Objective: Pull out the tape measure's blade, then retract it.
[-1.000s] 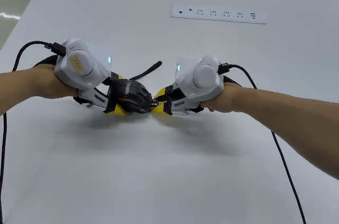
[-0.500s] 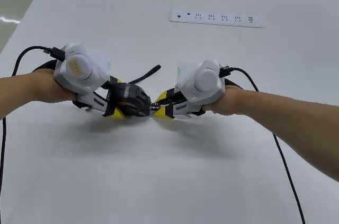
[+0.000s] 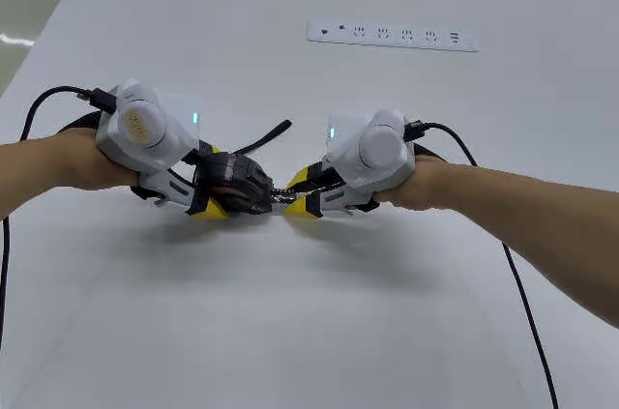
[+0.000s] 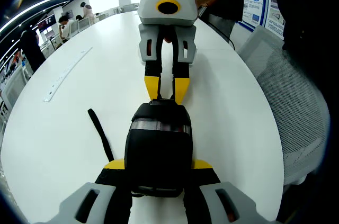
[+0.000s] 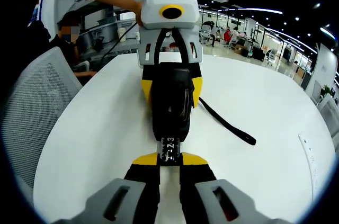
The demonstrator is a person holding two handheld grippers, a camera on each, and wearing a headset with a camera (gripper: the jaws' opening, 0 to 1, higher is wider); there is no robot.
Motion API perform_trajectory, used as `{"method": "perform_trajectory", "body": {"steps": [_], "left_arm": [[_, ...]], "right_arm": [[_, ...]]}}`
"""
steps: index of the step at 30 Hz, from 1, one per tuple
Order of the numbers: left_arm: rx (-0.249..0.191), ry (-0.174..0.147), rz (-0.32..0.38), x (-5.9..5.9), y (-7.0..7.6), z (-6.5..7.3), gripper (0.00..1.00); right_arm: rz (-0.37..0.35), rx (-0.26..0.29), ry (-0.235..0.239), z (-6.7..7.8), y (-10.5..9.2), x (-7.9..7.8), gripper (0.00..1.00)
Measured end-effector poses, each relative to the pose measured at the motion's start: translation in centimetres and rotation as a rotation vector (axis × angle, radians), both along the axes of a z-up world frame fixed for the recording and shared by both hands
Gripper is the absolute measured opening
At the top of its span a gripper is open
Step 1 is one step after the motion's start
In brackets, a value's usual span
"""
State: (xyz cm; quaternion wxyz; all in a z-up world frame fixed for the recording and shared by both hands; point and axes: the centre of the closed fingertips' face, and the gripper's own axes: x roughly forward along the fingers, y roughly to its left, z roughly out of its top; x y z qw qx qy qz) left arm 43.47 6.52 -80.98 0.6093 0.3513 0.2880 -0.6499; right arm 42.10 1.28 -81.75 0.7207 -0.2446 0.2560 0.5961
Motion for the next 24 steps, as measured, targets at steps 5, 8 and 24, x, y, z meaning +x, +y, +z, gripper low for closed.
{"method": "perform_trajectory", "body": {"steps": [5, 8, 24], "left_arm": [[-0.001, 0.001, 0.002, 0.0, 0.0, 0.0, 0.35], [-0.001, -0.001, 0.004, 0.0, 0.0, 0.0, 0.35], [-0.002, 0.000, 0.009, -0.1, -0.1, 0.0, 0.35]], "right_arm": [[0.000, -0.004, 0.001, 0.1, -0.4, -0.2, 0.11], [0.001, -0.006, 0.001, 0.1, -0.8, -0.2, 0.11], [0.005, -0.016, -0.001, 0.0, -2.4, -0.5, 0.11]]}}
